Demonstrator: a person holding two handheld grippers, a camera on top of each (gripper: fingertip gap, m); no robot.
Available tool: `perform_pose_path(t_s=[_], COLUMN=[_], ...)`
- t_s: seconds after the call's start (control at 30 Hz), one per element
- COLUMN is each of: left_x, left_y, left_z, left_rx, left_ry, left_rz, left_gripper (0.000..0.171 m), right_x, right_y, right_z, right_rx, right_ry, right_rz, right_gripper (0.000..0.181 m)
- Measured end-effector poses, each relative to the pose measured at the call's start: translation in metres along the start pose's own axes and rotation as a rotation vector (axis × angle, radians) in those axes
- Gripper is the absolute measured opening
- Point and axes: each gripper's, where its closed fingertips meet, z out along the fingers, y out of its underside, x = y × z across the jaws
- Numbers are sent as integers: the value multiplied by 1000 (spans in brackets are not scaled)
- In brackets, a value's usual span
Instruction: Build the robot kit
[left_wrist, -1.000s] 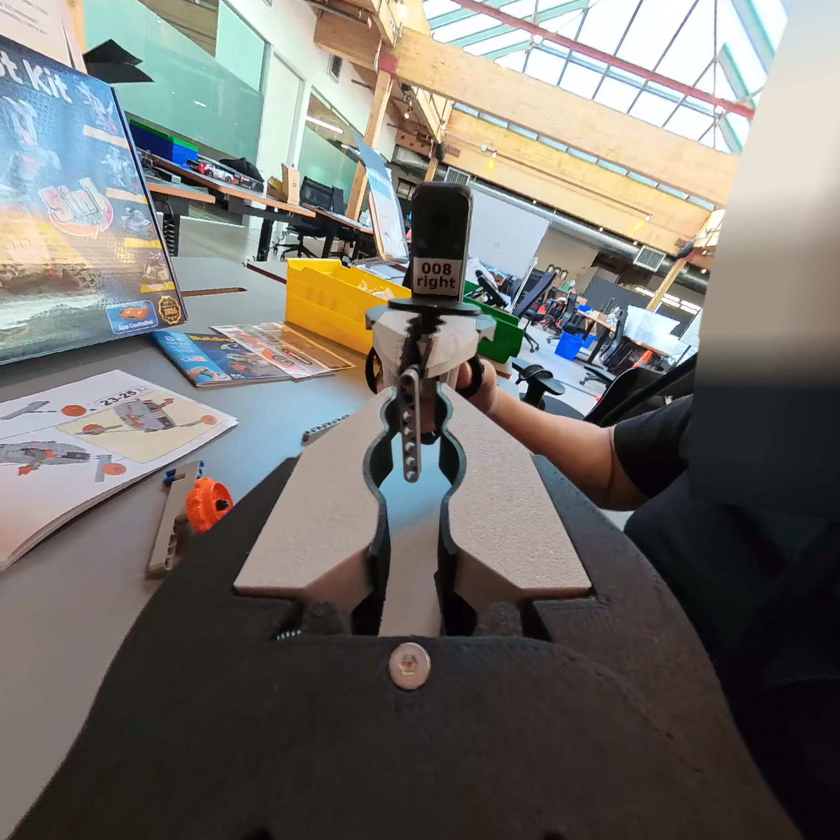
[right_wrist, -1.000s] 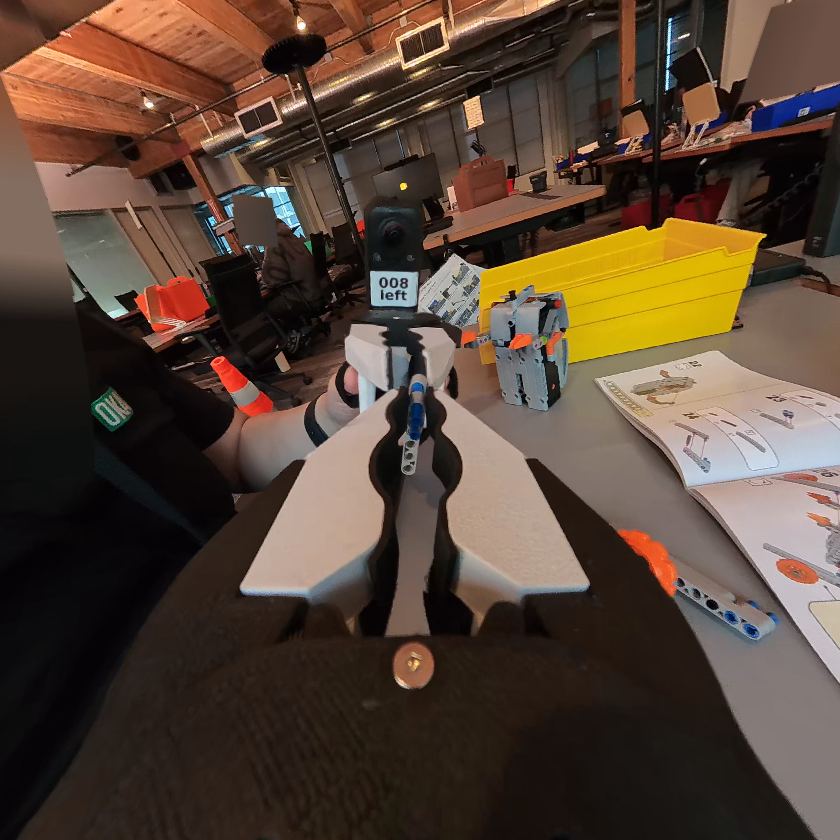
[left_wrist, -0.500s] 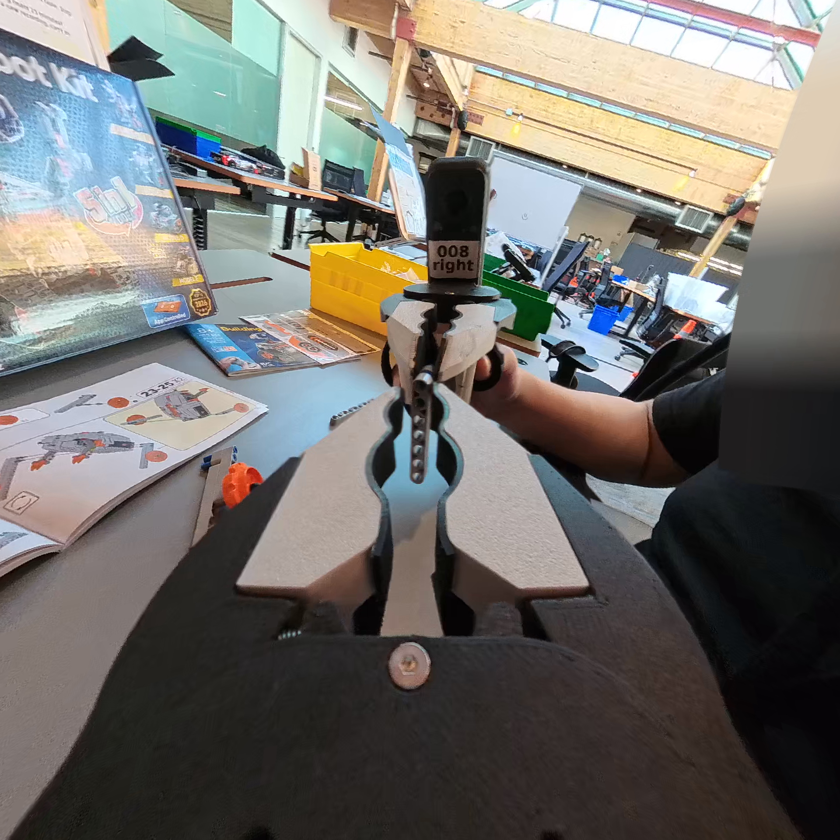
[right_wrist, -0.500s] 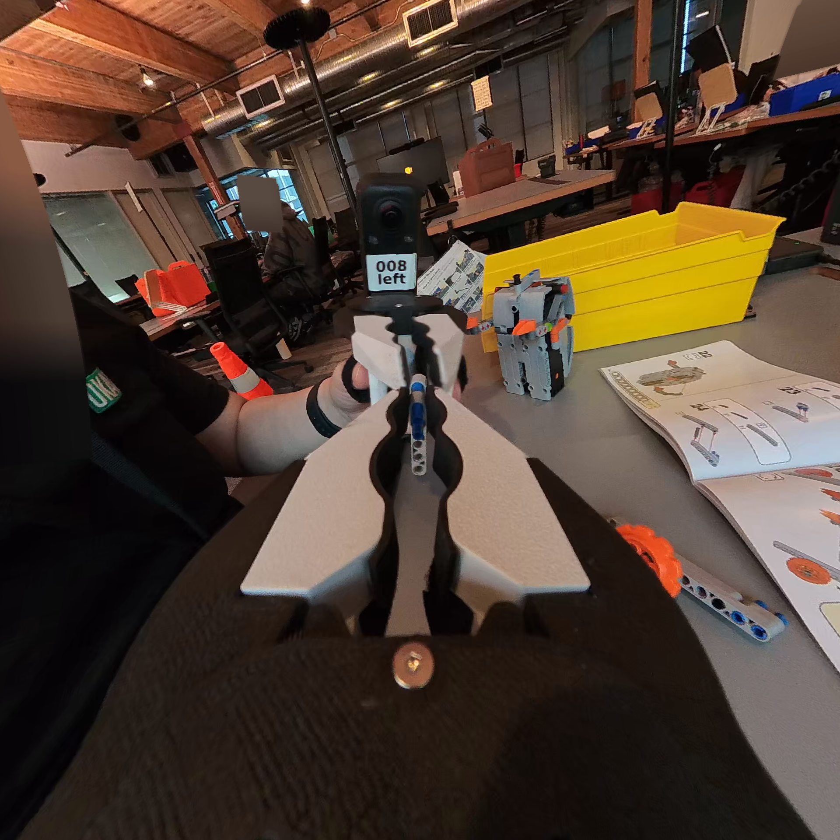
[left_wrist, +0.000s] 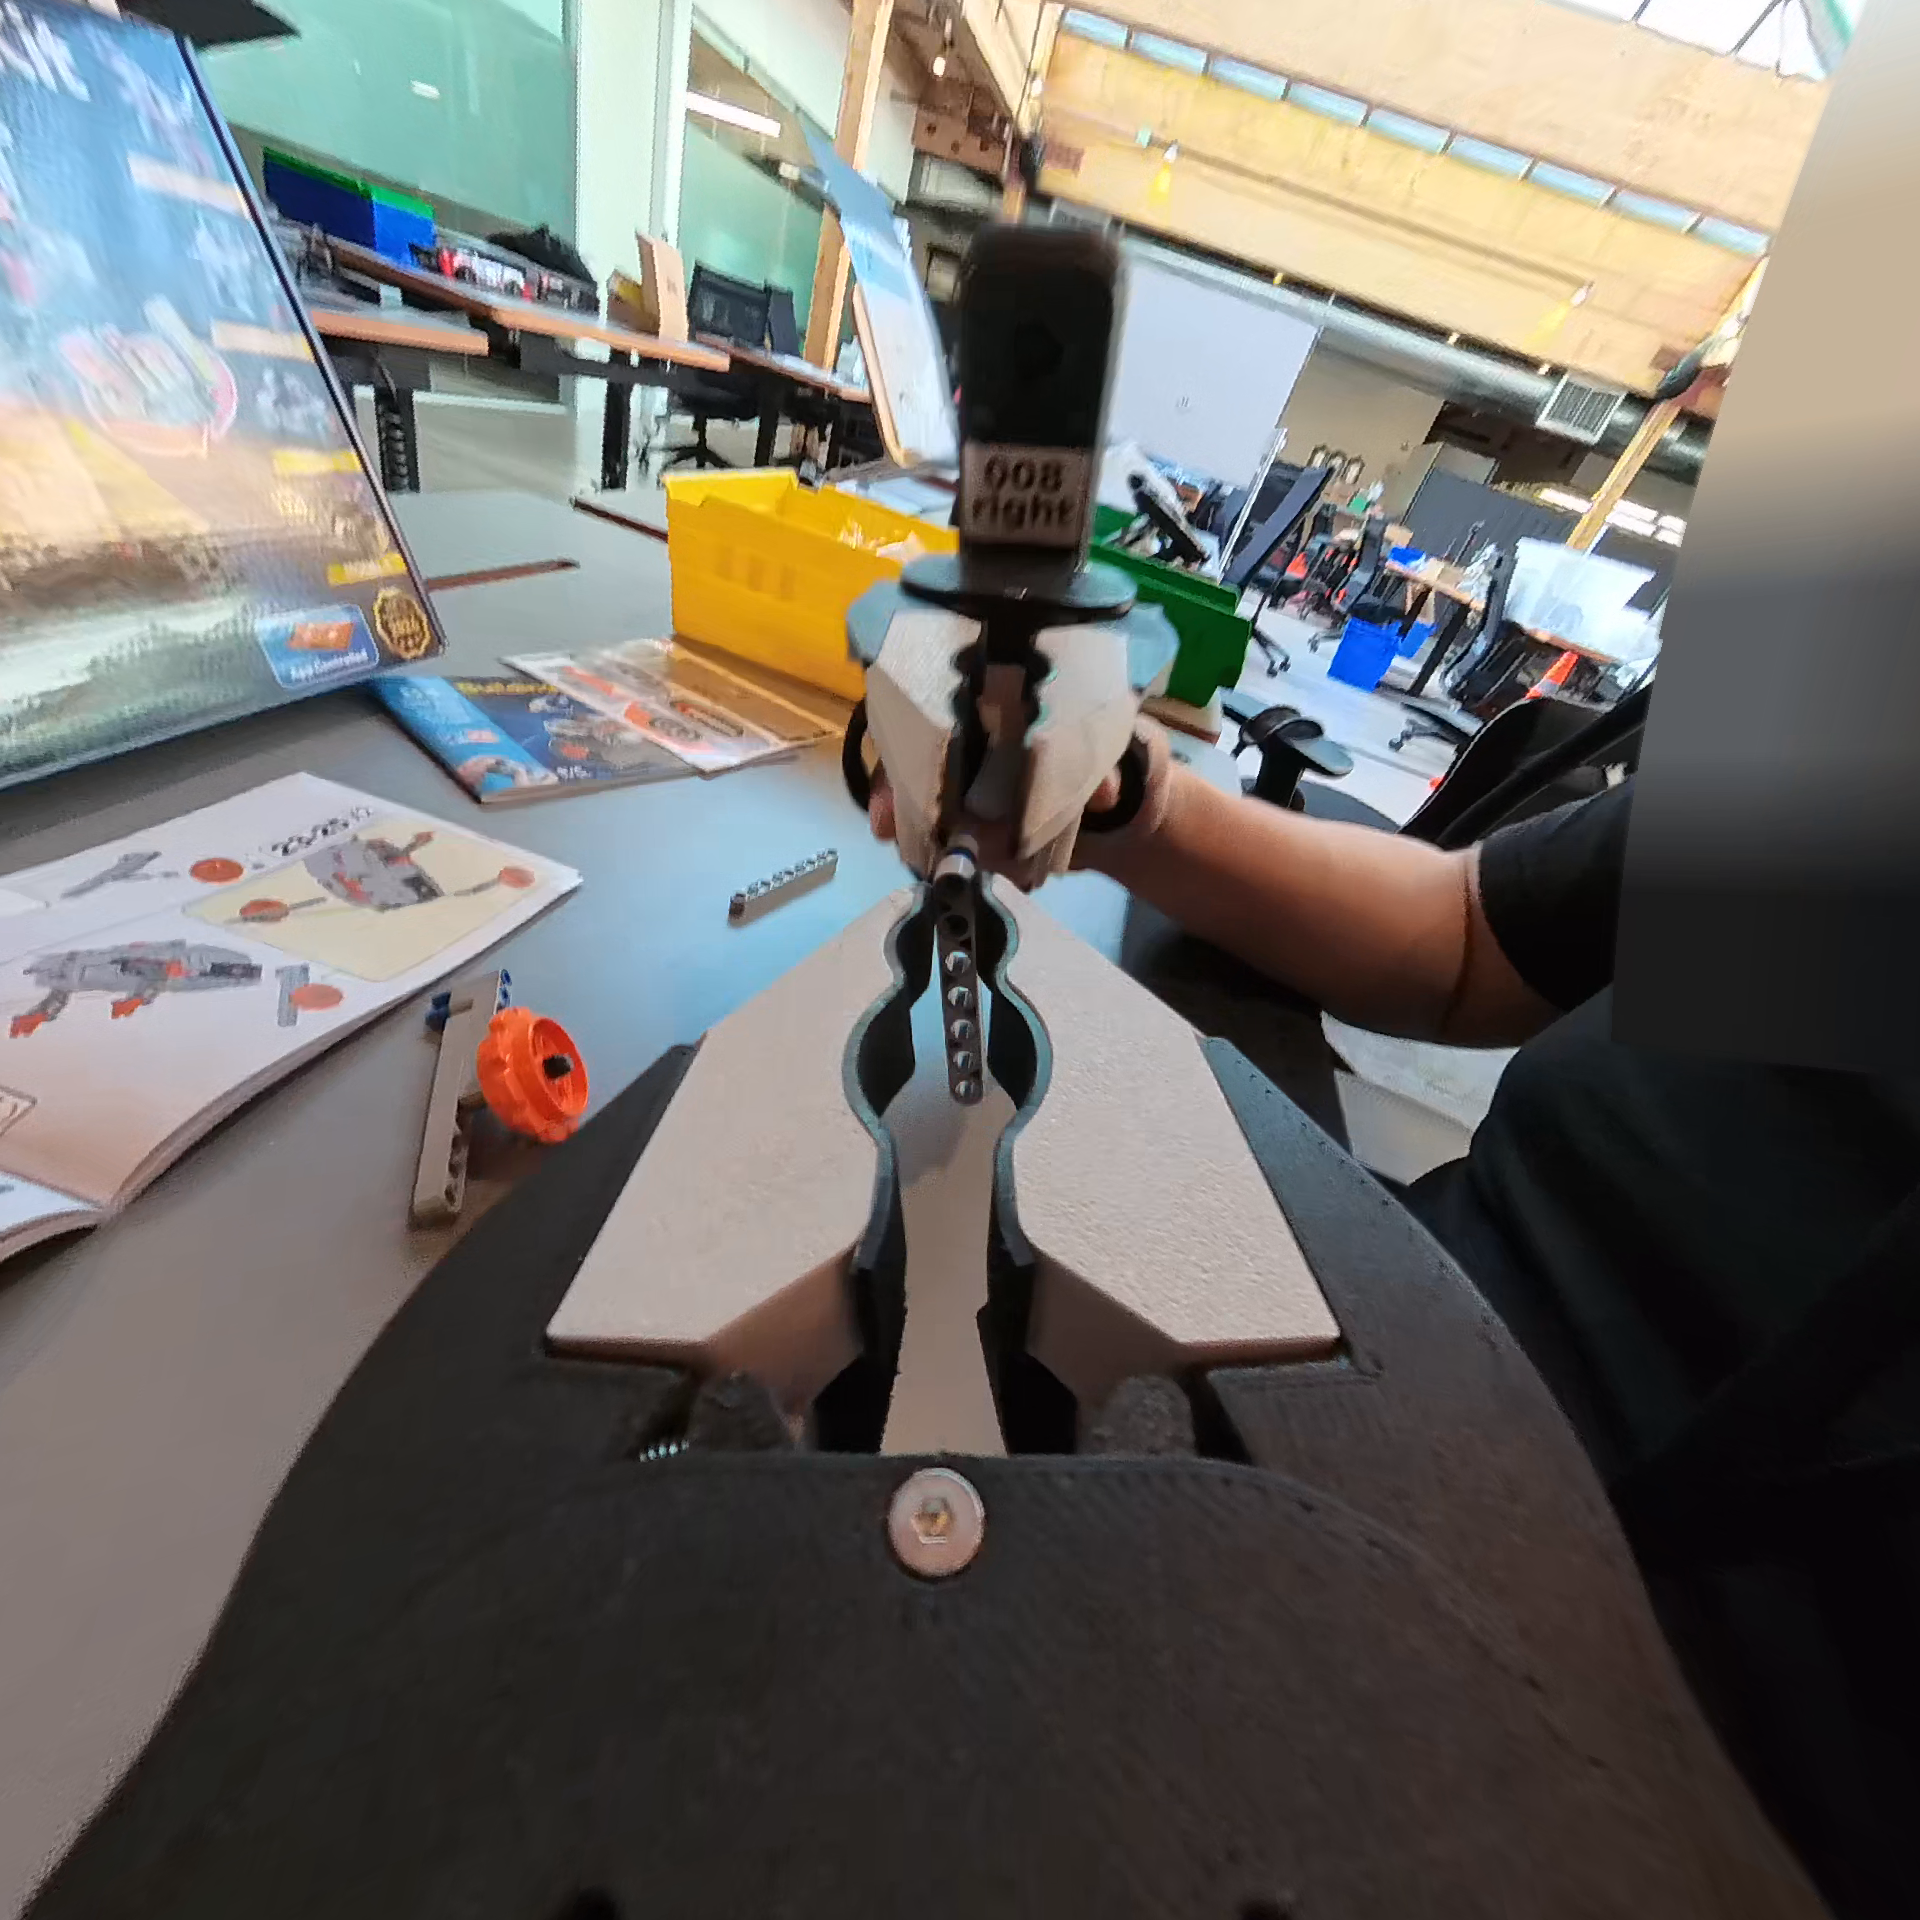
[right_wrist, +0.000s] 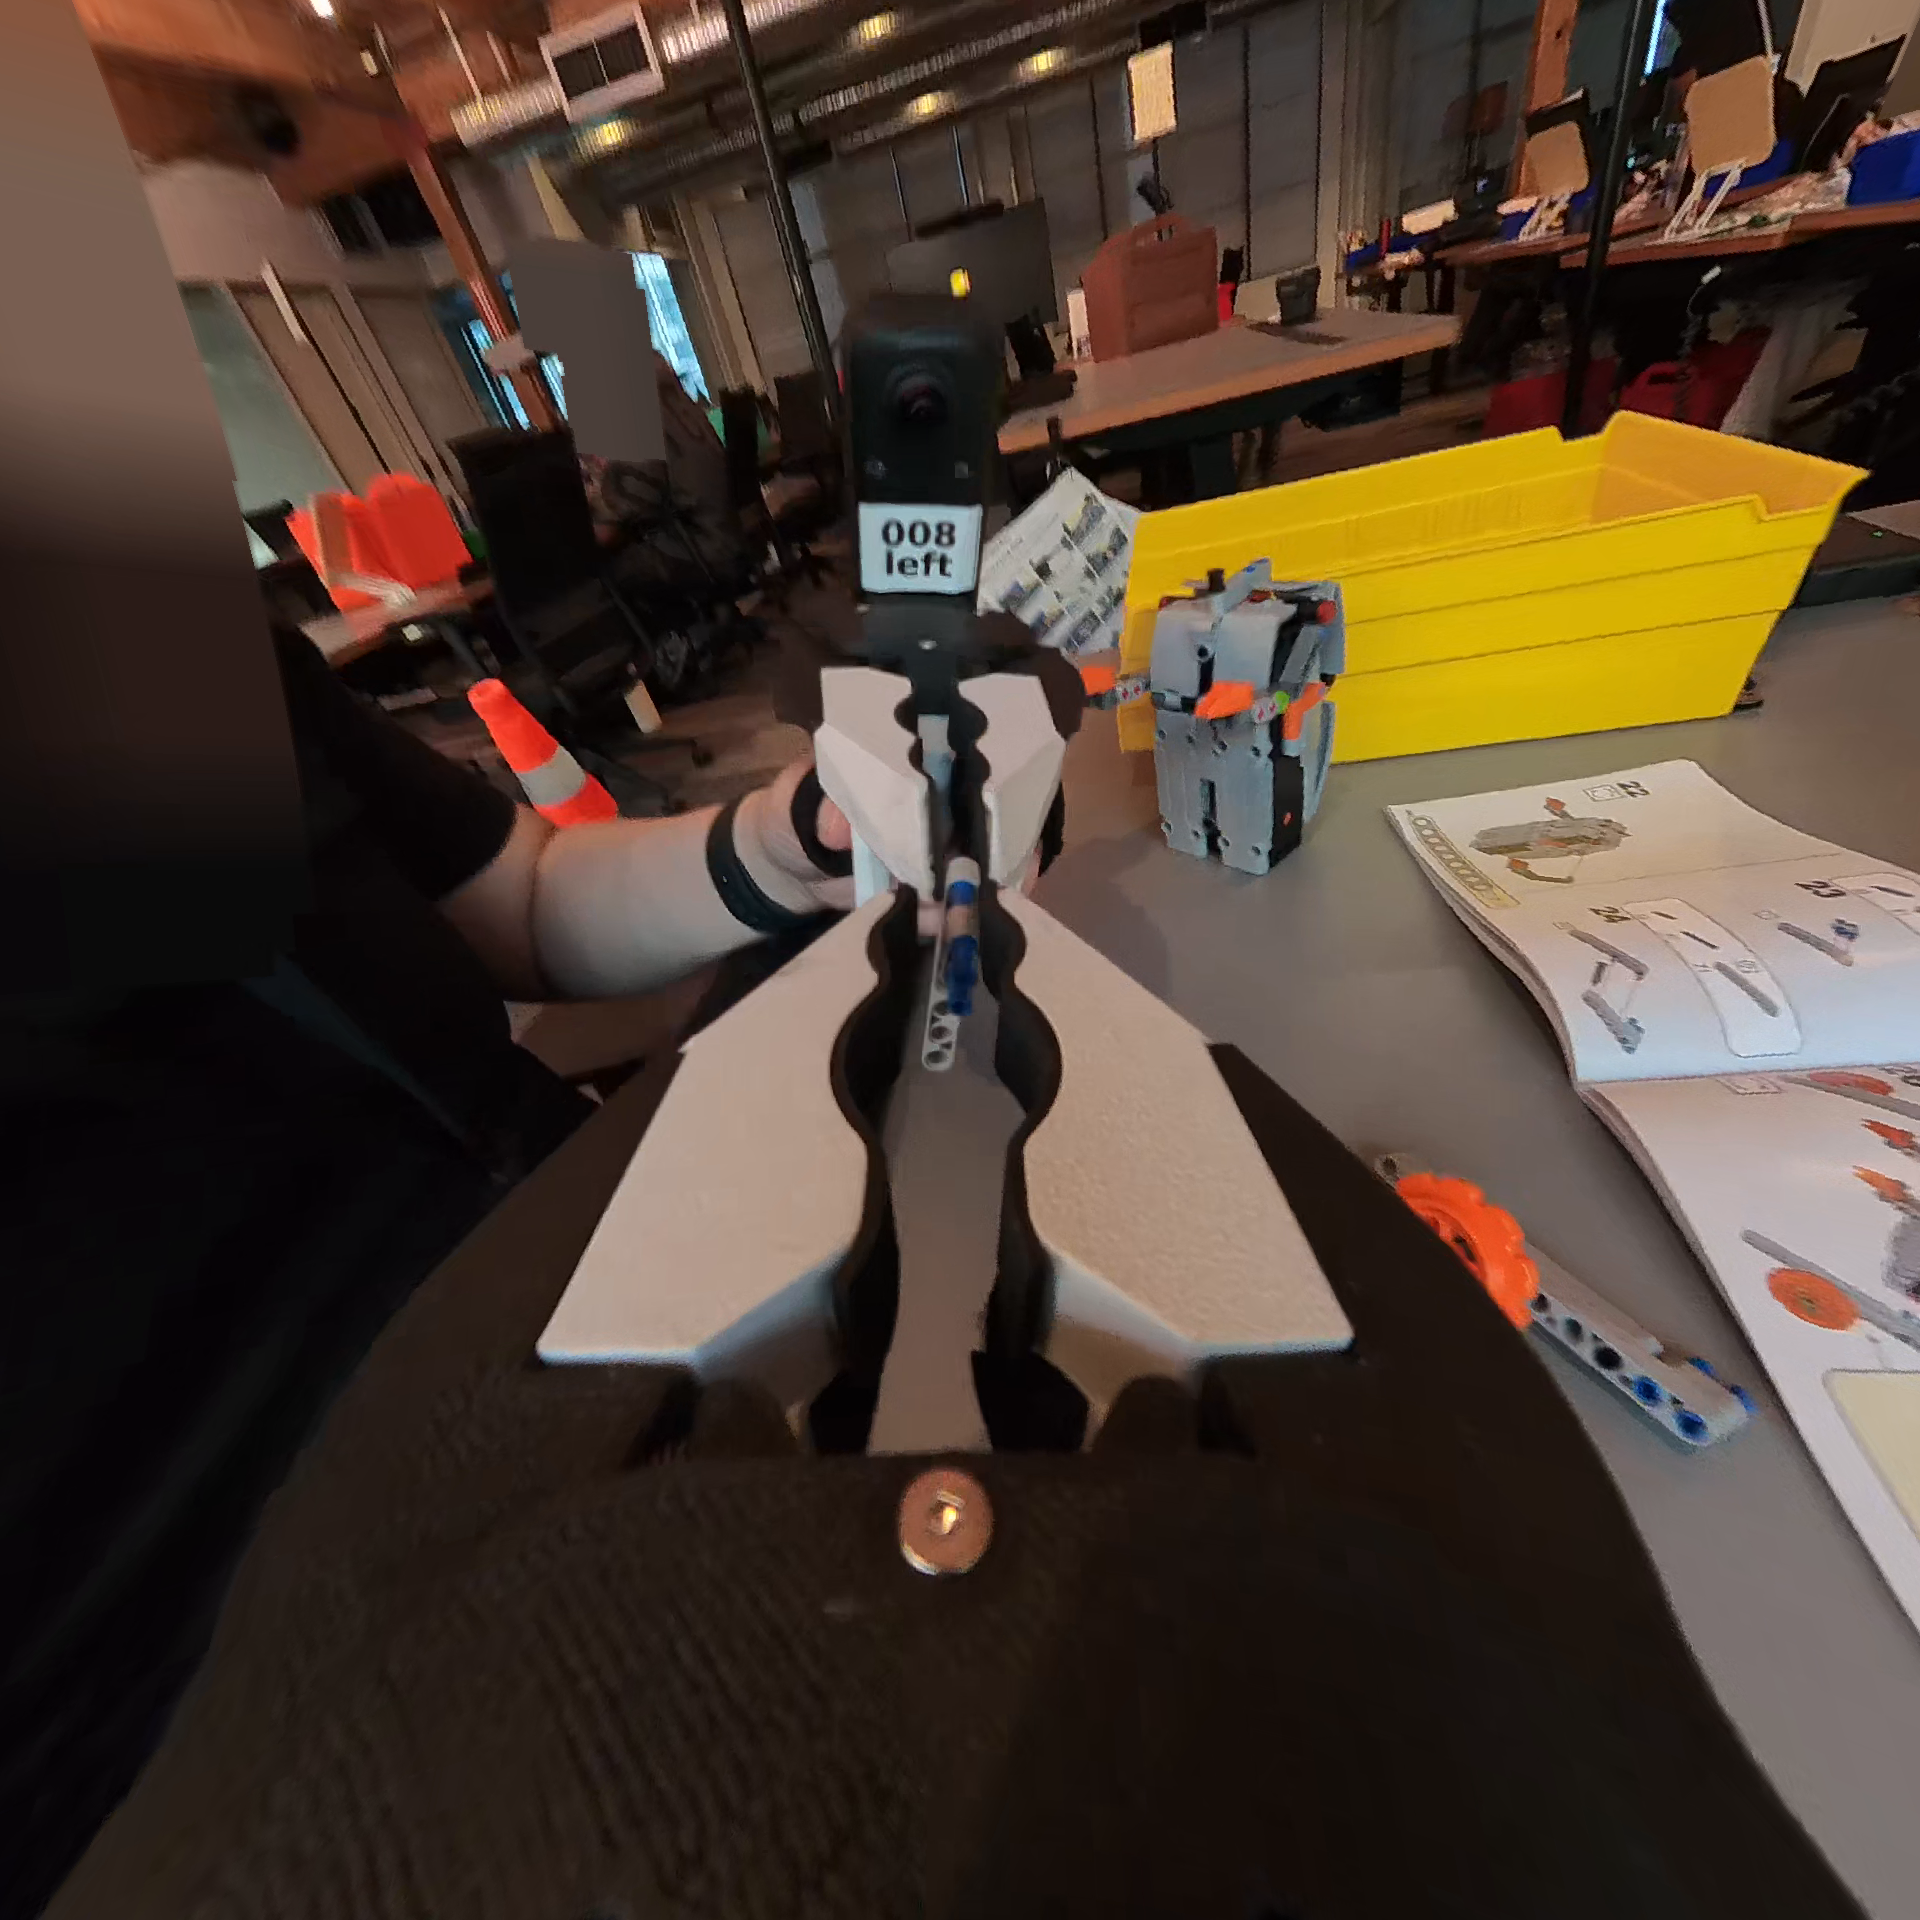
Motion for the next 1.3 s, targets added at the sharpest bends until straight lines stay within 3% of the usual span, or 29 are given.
perform_pose_path(t_s=[0.2, 0.43, 0.6, 0.67, 0.83, 0.97, 1.3], left_x=[-4, -9, -22, -25, -25, -24, -26], left_y=[30, 45, 46, 48, 51, 50, 52], left_z=[-1, 2, -2, -2, 5, 7, 8], left_rx=[-154, -209, -169, -171, -174, -165, -168], left_ry=[-28, -20, -18, -14, 18, 42, 42], left_rz=[27, -86, -296, -356, -463, -511, -541], left_gripper=[5, 5, 5, 5, 5, 5, 5], right_x=[-2, 7, 13, 18, 27, 26, 28], right_y=[22, 46, 52, 57, 69, 66, 68], right_z=[-1, 6, 5, 3, 7, 7, 6], right_rx=[-166, -263, -356, -407, -525, -549, -583], right_ry=[39, 68, 244, 346, 456, 494, 507], right_rz=[-129, -141, -467, -622, -833, -943, -958], right_gripper=[8, 6, 36, 37, 35, 18, 15])
